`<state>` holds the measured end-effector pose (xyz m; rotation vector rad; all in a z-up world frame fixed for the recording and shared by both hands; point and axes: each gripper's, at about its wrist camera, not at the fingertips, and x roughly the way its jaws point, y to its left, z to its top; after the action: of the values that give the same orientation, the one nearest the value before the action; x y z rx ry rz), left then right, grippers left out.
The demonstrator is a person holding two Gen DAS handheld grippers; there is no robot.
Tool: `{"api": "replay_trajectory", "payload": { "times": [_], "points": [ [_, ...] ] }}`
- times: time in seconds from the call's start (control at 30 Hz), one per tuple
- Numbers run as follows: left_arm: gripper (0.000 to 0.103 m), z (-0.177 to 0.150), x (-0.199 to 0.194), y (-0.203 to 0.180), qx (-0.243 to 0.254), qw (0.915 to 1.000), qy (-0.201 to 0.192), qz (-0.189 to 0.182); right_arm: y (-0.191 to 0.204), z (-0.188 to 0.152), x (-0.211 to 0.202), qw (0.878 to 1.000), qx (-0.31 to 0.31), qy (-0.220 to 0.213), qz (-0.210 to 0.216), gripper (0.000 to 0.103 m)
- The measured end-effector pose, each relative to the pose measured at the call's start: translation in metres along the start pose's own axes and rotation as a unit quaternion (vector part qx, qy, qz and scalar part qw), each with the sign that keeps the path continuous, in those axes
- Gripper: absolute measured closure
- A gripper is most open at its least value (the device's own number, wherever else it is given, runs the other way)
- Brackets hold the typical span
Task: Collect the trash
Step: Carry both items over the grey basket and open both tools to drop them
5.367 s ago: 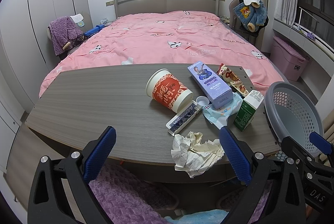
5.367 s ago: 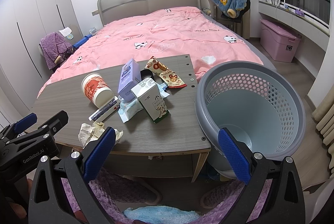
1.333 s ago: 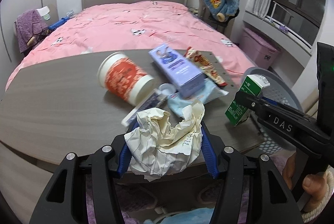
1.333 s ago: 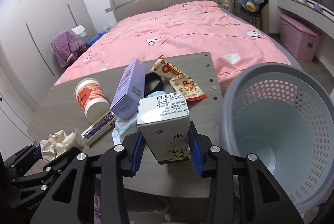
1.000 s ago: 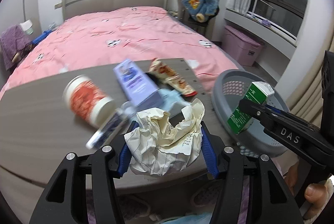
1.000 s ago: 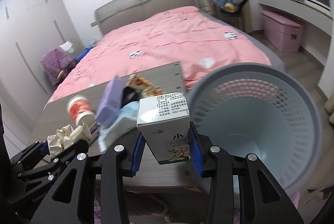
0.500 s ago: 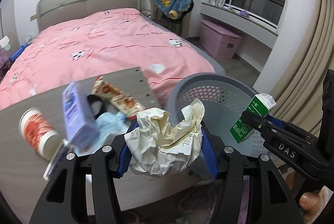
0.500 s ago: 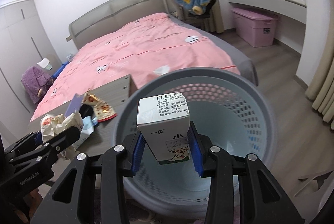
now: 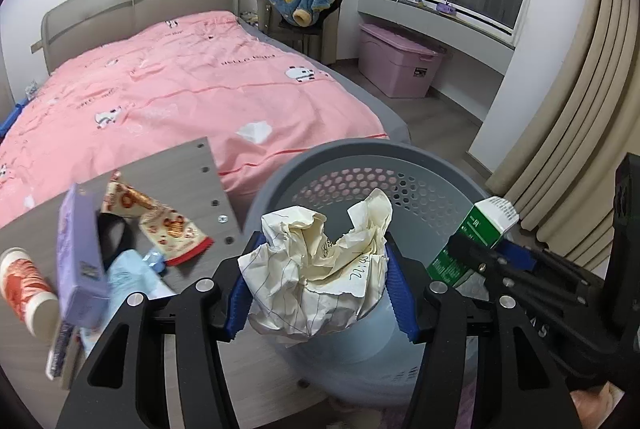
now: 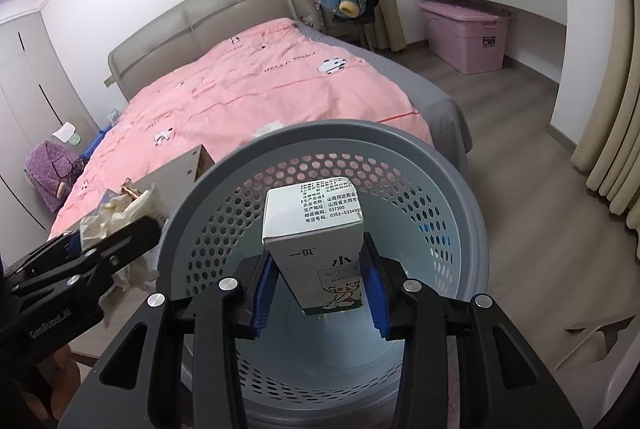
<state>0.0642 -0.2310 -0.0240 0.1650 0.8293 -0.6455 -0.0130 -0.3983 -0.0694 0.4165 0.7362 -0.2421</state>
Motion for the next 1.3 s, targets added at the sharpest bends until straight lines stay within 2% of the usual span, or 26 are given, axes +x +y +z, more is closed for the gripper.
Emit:
{"api": "replay_trajectory", "payload": {
  "times": [0.2,0.6,0.77,1.3],
  "points": [
    [0.047,0.004,0.021,-0.001,-0.01,0.9997,0.02,0.003,-0.007,-0.003,0.008,1.0,0.01,0.008,0.003,0.063],
    [0.043,0.008,0.026,-0.005,-0.008,0.9997,0.014,0.017,-0.007,0.001,0.02,1.0,0.004,0.02,0.002,0.062],
    [0.04,0.008,0.026,-0.002,-0.015,0.9996,0.019,0.018,-0.008,0.002,0.018,1.0,0.003,0.017,0.001,0.046],
    [0.031,0.008,0.021,0.001,-0.015,0.9993,0.023,0.026,-0.008,0.004,0.013,1.0,0.005,0.009,-0.006,0.042]
  ]
}}
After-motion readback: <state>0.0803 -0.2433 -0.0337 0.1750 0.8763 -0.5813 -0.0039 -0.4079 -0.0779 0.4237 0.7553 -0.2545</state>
